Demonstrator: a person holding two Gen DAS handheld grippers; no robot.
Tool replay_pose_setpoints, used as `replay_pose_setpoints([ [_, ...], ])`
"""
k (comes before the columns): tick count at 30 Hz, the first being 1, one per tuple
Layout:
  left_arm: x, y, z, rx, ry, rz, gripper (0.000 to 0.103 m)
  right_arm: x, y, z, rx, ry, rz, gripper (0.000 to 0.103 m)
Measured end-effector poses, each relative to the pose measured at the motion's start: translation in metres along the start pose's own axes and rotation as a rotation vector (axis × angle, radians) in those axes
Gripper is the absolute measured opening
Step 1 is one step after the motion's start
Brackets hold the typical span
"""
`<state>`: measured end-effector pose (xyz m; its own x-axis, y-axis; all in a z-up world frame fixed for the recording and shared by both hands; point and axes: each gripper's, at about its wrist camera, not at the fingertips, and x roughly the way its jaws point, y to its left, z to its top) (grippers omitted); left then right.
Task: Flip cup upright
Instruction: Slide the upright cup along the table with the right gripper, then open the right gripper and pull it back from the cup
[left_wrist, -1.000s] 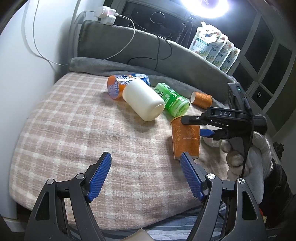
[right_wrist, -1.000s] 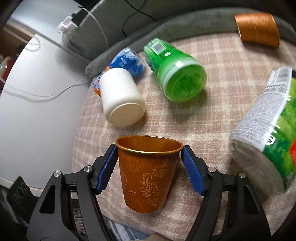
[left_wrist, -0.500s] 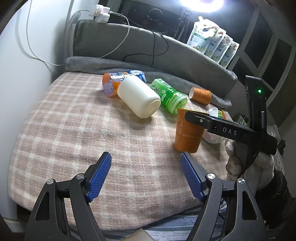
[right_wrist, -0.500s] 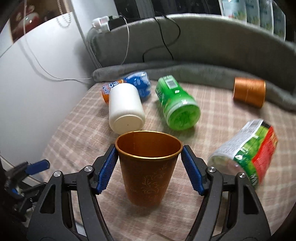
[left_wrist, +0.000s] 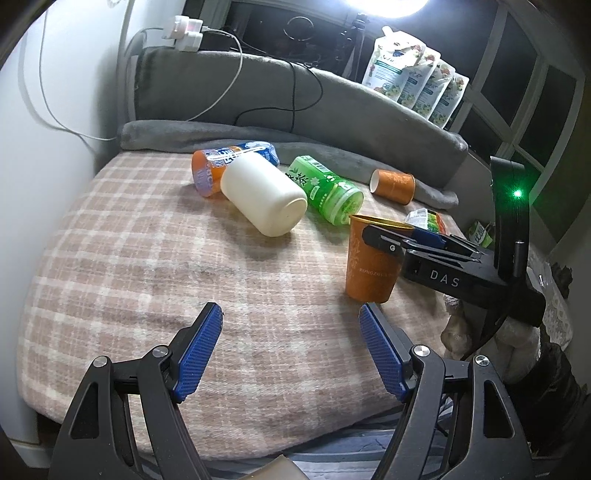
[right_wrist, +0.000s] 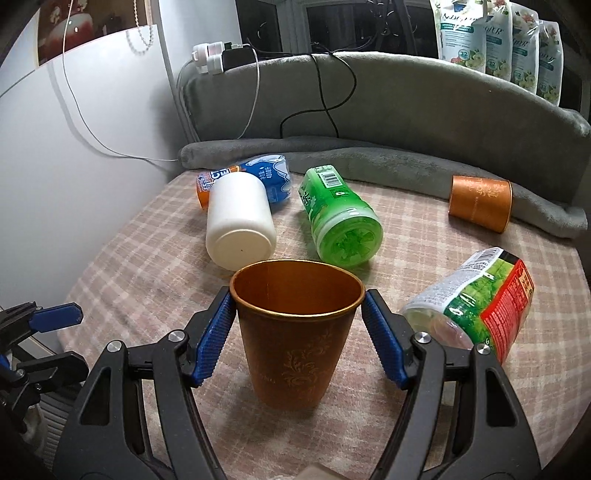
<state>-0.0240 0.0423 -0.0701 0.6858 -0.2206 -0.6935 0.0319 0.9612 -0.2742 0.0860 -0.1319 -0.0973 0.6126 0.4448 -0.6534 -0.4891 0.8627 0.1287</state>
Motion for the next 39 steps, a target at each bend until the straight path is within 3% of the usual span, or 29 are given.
replay_pose_setpoints([
  [30,0.001,-0.017,-0.002,0.038,0.004,-0.003,0.077,-0.020,0.003,-0.023,-0.004,0.010,0.024,0.073],
  [33,0.000,-0.020,-0.002,0.043,0.002,-0.003,0.077,-0.023,0.002,-0.024,-0.006,0.010,0.020,0.081],
  [39,-0.004,-0.025,-0.001,0.059,-0.010,0.003,0.077,-0.032,-0.001,-0.027,0.001,-0.003,0.026,0.082],
])
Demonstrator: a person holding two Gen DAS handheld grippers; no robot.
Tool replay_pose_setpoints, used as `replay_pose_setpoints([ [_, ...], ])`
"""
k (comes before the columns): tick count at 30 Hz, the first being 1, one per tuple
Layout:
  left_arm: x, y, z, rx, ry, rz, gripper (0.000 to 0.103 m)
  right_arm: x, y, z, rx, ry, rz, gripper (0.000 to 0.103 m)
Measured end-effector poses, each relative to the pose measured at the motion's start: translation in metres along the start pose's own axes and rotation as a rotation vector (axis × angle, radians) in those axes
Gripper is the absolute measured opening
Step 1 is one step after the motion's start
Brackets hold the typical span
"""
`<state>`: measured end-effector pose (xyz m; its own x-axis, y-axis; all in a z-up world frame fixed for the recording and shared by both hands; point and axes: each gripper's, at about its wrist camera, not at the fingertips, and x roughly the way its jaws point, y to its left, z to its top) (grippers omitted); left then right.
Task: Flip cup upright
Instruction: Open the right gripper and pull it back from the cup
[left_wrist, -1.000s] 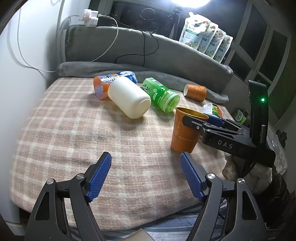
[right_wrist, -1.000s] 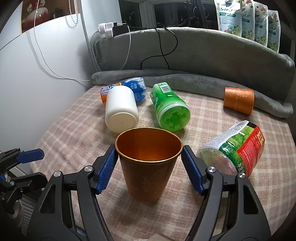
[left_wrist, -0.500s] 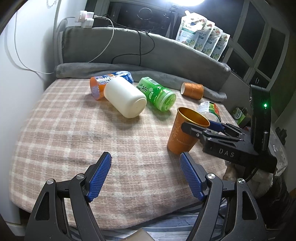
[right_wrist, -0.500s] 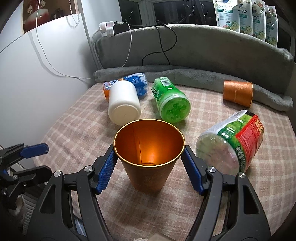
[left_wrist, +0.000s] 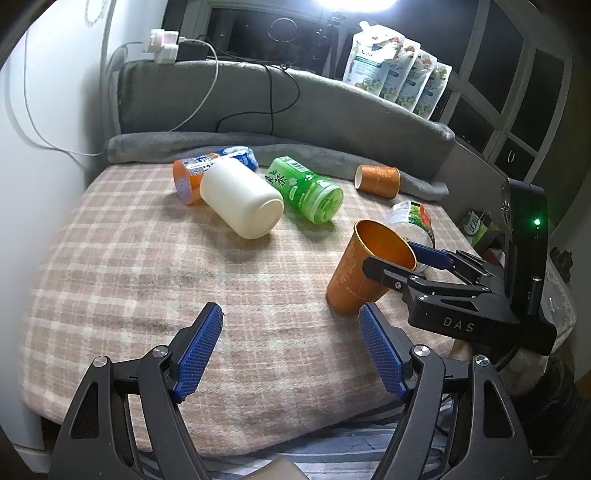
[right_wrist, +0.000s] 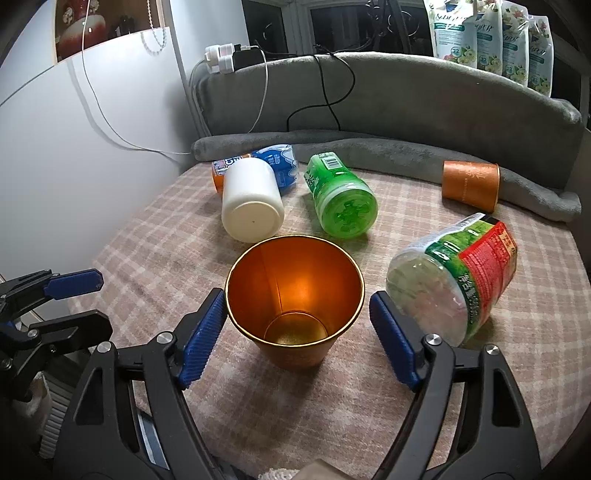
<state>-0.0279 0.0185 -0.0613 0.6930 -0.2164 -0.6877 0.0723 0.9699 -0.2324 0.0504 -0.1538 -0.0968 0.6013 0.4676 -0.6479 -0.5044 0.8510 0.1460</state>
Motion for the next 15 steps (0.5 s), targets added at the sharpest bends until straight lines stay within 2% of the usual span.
replay_pose_setpoints([
  [3,-0.001,-0.004,0.001,0.013,-0.011,0.006,0.077,-0.006,-0.002,-0.002,0.009,-0.012,0.004,0.087],
  [15,0.000,-0.017,0.004,0.055,-0.061,0.029,0.077,-0.040,-0.016,-0.010,0.064,-0.078,0.007,0.087],
])
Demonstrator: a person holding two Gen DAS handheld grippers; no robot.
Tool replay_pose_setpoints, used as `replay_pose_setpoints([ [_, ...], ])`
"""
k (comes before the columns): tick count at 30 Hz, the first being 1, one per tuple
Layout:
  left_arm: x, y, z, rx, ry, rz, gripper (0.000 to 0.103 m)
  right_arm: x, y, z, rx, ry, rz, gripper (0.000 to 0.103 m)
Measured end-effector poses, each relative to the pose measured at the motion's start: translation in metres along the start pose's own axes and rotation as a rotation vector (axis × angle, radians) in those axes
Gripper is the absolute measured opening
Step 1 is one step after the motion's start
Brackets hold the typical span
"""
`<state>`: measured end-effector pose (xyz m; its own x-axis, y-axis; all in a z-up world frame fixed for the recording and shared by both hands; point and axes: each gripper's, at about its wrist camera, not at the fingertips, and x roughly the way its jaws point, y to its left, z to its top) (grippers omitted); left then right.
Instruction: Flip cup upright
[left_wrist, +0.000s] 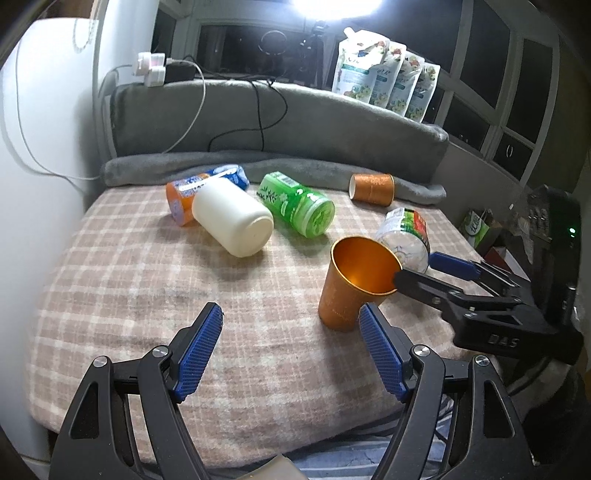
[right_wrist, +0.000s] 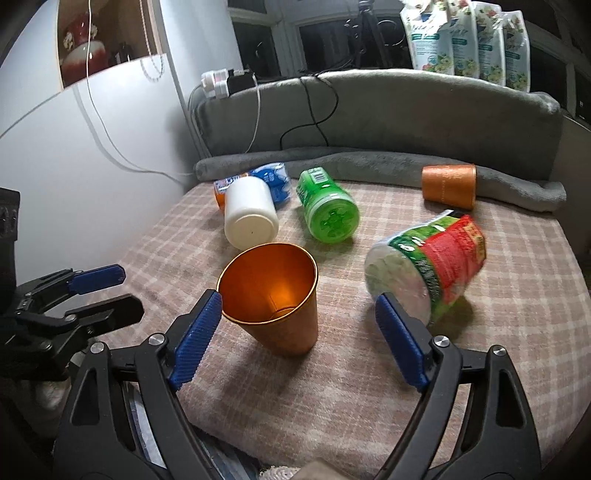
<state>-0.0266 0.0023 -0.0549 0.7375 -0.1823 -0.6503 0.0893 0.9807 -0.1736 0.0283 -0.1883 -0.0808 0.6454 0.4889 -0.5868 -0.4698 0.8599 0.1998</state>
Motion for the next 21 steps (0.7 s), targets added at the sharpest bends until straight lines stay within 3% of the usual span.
replay_pose_setpoints([
  [5,-0.005,-0.004,0.005,0.024,-0.070,0.041,0.077,-0.020,-0.010,-0.002,0.035,-0.055,-0.040,0.087],
  [11,-0.024,-0.011,0.012,0.077,-0.245,0.159,0.077,-0.048,-0.016,0.000,0.054,-0.159,-0.152,0.087],
  [17,-0.039,-0.011,0.016,0.067,-0.368,0.203,0.081,-0.067,-0.017,0.003,0.049,-0.247,-0.262,0.088],
  [18,-0.041,-0.011,0.017,0.065,-0.379,0.207,0.081,-0.069,-0.017,0.004,0.047,-0.257,-0.278,0.091],
  [19,-0.043,-0.011,0.017,0.065,-0.387,0.211,0.081,-0.071,-0.017,0.004,0.048,-0.276,-0.297,0.101],
  [21,-0.044,-0.010,0.019,0.059,-0.391,0.215,0.081,-0.077,-0.016,0.003,0.049,-0.309,-0.327,0.103],
])
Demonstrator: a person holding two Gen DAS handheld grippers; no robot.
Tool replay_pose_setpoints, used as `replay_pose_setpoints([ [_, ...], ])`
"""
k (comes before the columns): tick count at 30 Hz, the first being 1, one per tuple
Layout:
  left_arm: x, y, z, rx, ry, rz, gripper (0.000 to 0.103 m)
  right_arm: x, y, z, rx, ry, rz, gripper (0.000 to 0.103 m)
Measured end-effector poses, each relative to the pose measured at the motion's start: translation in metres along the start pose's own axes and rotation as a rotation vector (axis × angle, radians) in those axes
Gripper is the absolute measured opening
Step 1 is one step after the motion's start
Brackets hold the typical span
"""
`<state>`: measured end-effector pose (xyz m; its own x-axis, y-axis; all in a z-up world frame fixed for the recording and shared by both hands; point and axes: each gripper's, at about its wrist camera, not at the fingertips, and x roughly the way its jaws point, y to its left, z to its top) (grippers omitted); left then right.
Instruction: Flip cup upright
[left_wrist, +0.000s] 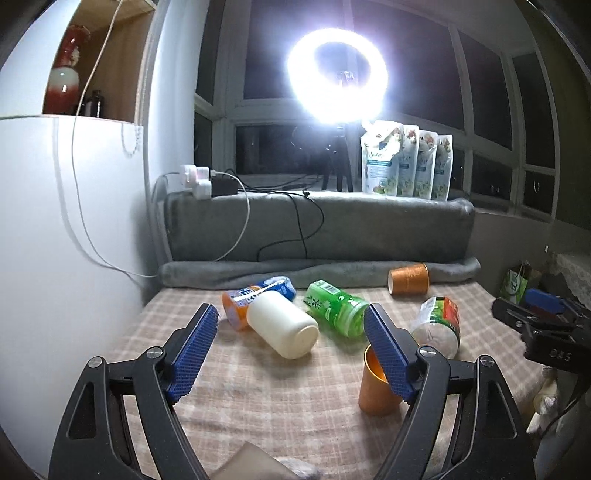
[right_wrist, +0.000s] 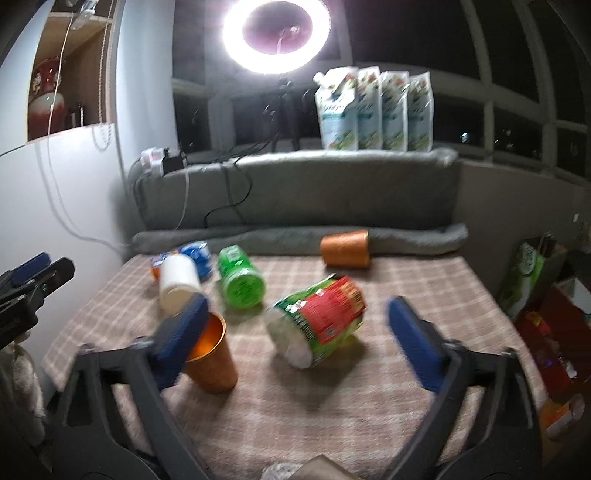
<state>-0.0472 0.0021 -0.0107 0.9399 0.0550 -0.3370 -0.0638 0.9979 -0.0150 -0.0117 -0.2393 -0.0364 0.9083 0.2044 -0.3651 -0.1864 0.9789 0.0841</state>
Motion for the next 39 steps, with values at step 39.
replay_pose_setpoints([
  [39,0.0008,-0.0018,-0.0040,-0.019,0.012,-0.005,0.082,-0.0092,0.0013,0.0036,-0.016,-0.050,-0.078,0.103],
])
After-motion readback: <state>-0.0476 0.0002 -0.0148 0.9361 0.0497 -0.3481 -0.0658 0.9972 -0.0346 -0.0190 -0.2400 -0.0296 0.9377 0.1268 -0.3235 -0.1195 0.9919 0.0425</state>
